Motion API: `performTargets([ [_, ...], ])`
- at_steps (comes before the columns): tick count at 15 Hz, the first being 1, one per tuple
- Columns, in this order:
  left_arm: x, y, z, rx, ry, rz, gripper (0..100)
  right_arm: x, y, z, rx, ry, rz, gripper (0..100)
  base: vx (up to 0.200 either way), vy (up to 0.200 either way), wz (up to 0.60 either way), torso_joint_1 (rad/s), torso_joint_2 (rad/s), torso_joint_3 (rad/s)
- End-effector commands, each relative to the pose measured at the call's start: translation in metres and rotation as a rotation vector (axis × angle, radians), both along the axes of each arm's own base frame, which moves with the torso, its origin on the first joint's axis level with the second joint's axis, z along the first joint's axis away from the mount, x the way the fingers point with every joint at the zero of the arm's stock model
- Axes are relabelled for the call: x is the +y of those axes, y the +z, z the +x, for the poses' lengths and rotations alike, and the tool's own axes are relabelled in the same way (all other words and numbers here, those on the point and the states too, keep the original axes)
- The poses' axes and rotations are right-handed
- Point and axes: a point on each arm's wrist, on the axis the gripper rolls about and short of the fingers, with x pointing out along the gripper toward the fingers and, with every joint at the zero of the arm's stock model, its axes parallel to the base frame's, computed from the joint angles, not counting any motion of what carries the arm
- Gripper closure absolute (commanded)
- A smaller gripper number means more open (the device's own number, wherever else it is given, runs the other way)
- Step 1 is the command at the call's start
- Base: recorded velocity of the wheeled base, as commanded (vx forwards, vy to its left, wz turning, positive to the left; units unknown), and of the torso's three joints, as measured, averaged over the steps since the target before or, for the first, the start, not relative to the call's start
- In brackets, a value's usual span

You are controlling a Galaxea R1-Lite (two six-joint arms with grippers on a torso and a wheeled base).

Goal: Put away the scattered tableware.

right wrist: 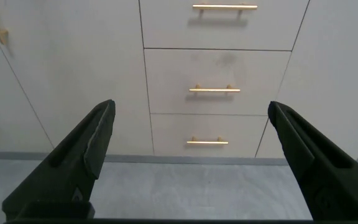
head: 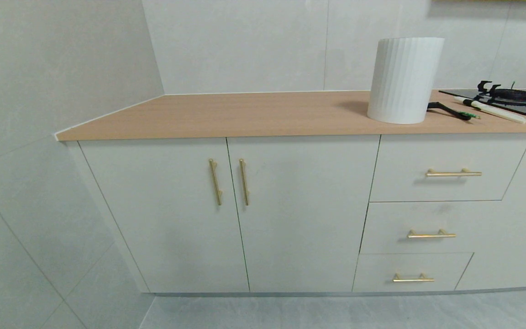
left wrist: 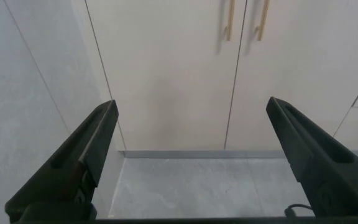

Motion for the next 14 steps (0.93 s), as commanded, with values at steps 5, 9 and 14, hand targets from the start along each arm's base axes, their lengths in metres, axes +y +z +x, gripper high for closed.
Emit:
performTargets([
  [5, 0.0, -0.0001, 0.0, 0.001, -0.001, -0.002, 0, 0.0006, -0.0001, 0.0002, 0.004, 0.027, 0.005, 0, 0.0, 0.0, 0.0, 0.0, 0.0, 0.0],
  [9, 0.0, -0.0001, 0.0, 0.001, -0.001, -0.006, 0, 0.0005, -0.0001, 0.0002, 0.004, 0.025, 0.016, 0, 0.0, -0.15, 0.0, -0.003, 0.0, 0.003],
  [14, 0.0, -0.0001, 0.0, 0.001, 0.0, -0.006, 0, 0.0005, -0.0002, 0.0002, 0.005, 0.025, 0.016, 0, 0.0, -0.2, 0.0, 0.002, 0.0, 0.001],
])
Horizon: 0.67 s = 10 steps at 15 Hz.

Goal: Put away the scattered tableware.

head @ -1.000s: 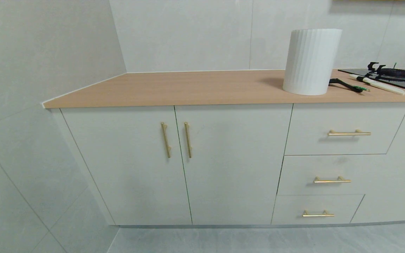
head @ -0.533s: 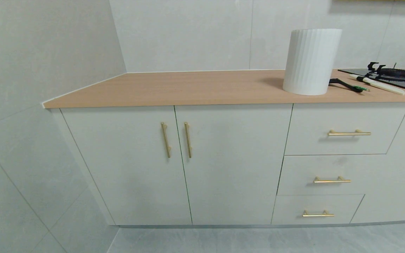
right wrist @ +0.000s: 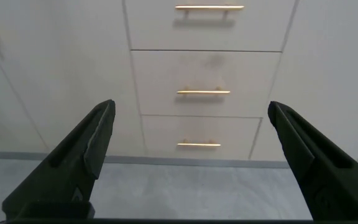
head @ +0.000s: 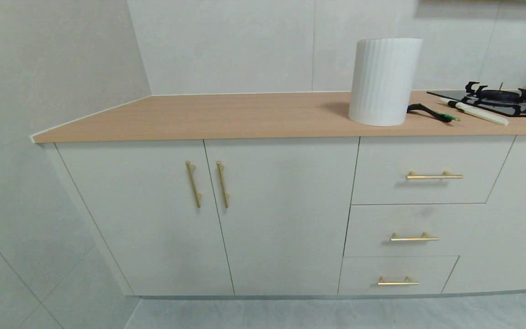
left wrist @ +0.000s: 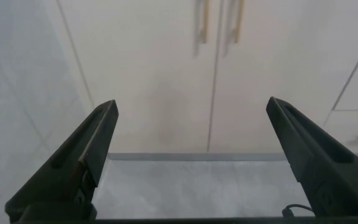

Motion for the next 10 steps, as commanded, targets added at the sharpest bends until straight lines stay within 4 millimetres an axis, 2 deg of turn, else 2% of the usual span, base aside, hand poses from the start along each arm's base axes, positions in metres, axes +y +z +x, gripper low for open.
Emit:
performTargets([
  [1, 0.0, 0.0, 0.0, 0.0, 0.001, 0.0, 0, 0.0, 0.0001, 0.0001, 0.001, 0.0, -0.001, 0, 0.0, -0.2, 0.0, -0.002, 0.01, 0.002],
  [7, 0.0, 0.0001, 0.0, -0.001, 0.001, -0.002, 0, 0.0, 0.0001, 0.0001, 0.001, 0.0, -0.001, 0, 0.0, -0.2, 0.0, 0.002, 0.0, 0.002],
  [10, 0.0, 0.0001, 0.0, -0.001, 0.001, -0.002, 0, 0.0, 0.0001, 0.0001, 0.001, 0.0, 0.001, 0, 0.0, 0.0, 0.0, 0.0, 0.0, 0.0],
])
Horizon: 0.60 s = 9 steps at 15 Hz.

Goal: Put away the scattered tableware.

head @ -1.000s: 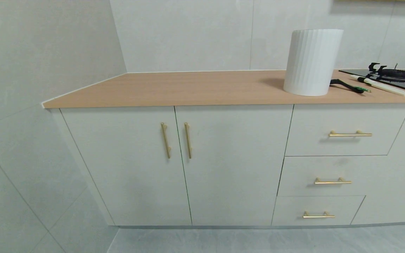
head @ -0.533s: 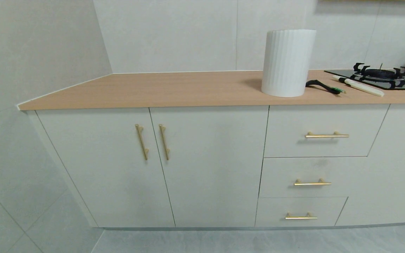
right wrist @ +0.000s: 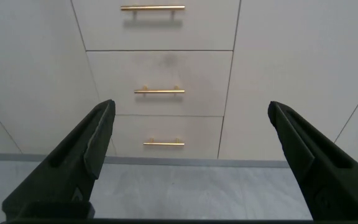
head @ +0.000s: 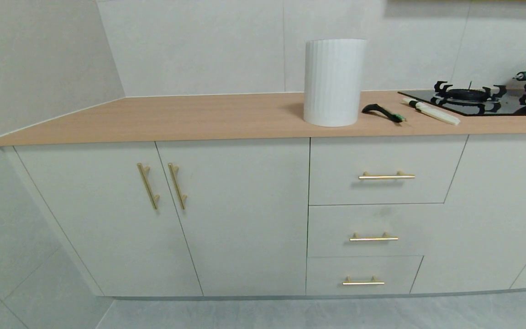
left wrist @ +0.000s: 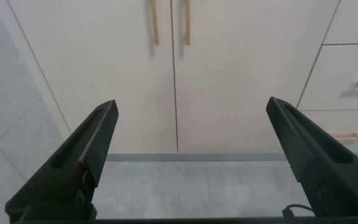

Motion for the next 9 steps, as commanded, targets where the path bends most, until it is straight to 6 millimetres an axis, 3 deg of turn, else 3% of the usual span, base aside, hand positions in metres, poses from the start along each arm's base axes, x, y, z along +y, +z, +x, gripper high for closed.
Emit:
performTargets([
  [1, 0.0, 0.0001, 0.0, -0.001, 0.0, -0.001, 0, 0.0, 0.0, 0.0001, 0.002, 0.0, -0.001, 0, 0.0, 0.0, 0.0, 0.0, 0.0, 0.0],
  [3, 0.0, -0.0001, 0.0, 0.001, -0.001, -0.001, 0, 0.0, -0.0001, 0.0001, 0.003, 0.0, -0.001, 0, 0.0, 0.0, 0.0, 0.0, 0.0, 0.0],
  [6, 0.0, -0.0001, 0.0, 0.001, -0.001, -0.001, 0, 0.0, 0.0, 0.0001, 0.002, -0.002, -0.001, 0, 0.2, 0.0, 0.0, 0.002, 0.0, 0.002],
  [9, 0.0, 0.0001, 0.0, -0.001, -0.001, 0.0, 0, -0.0001, -0.0001, 0.0001, 0.003, -0.005, -0.001, 0, 0.0, 0.0, 0.0, 0.0, 0.0, 0.0],
])
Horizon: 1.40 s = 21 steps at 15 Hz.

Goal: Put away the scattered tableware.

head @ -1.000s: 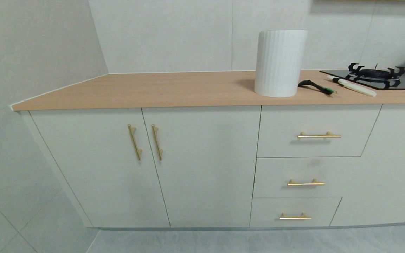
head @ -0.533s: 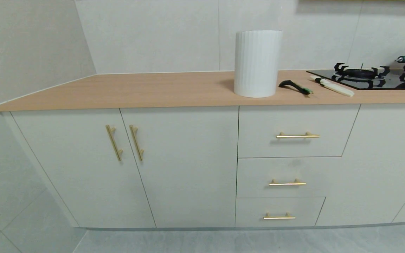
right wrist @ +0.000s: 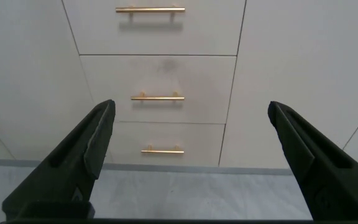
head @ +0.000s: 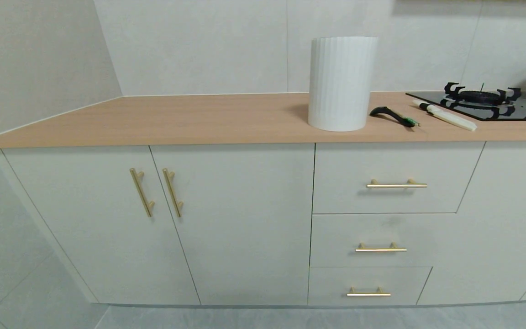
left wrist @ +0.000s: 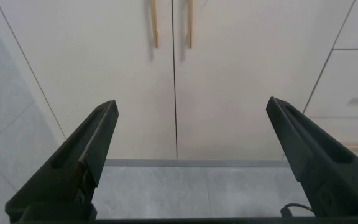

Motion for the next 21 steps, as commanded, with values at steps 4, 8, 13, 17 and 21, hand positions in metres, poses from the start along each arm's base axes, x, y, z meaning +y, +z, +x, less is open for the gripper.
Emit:
performTargets([
  [4, 0.0, 0.0, 0.0, -0.001, 0.001, 0.0, 0, 0.0, 0.0, 0.0, 0.001, 0.001, -0.004, 0, 0.0, 0.0, 0.0, 0.0, 0.0, 0.0],
  [8, 0.0, 0.0, 0.0, -0.001, 0.001, 0.0, 0, 0.0, 0.0, 0.0, 0.001, -0.005, 0.024, 0, 0.0, 0.0, 0.0, 0.0, 0.0, 0.0],
  [13, 0.0, 0.0, 0.0, 0.001, 0.001, 0.0, 0, 0.0, 0.048, -0.005, -0.063, 0.036, 0.004, 0, 0.0, 0.0, 0.0, 0.0, 0.0, 0.0],
  [17, 0.0, 0.0, 0.0, -0.001, 0.001, 0.0, 0, 0.002, 0.101, 0.044, 0.155, 0.09, 0.014, 0, 0.0, 0.0, 0.0, 0.0, 0.0, 0.0],
  [21, 0.0, 0.0, 0.0, -0.001, 0.001, 0.0, 0, 0.004, 0.103, 0.086, 0.338, 0.119, 0.022, 0, 0.0, 0.0, 0.0, 0.0, 0.0, 0.0],
])
